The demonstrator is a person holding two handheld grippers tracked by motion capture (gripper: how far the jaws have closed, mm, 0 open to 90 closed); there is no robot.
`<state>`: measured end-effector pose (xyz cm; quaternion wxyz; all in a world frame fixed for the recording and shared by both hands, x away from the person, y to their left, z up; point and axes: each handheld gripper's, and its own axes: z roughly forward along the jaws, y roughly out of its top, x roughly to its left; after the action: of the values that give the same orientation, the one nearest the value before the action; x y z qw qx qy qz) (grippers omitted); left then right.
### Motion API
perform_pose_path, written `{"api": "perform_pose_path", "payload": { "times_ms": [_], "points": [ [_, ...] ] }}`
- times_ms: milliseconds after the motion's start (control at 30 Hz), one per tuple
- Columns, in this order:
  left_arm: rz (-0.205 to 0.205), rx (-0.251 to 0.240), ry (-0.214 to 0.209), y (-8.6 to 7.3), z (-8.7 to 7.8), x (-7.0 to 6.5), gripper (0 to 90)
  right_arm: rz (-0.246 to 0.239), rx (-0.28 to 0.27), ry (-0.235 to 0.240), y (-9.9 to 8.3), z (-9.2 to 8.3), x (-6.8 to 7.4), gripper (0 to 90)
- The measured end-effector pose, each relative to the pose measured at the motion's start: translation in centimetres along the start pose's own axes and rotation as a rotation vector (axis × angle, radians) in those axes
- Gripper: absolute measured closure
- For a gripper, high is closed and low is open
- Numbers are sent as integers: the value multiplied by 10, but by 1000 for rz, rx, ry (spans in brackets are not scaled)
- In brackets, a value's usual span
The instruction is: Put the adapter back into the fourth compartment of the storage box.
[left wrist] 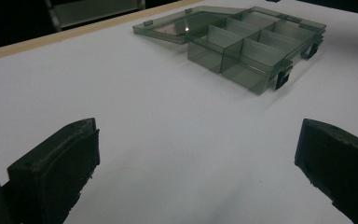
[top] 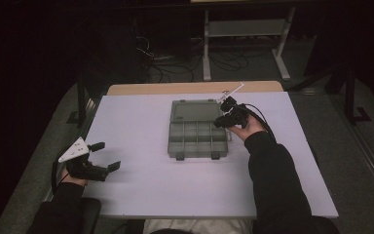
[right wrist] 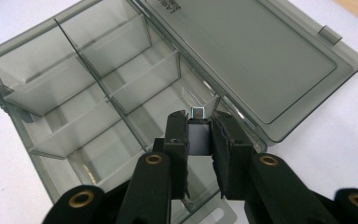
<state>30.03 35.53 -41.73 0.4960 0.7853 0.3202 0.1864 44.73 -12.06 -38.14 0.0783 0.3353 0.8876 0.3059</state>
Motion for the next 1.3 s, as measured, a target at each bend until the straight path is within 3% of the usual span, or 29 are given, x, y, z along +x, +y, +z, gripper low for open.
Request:
{"api": "perform_pose_path", "payload": {
  "times_ms": [433,833,1167,1300],
  "points": [
    [-1,0,-2,0,0,0,0,28,49,-6,-4,12,-9,747],
    [0,0,-2,0,0,0,0,23,83,-2,-4,21,-9,746],
    [-1,0,-1,0,0,0,0,36,90,6,-5,26,-12,742],
    [0,-1,-2,0,0,0,0,46,74,19,-5,23,-12,684]
  ]
}}
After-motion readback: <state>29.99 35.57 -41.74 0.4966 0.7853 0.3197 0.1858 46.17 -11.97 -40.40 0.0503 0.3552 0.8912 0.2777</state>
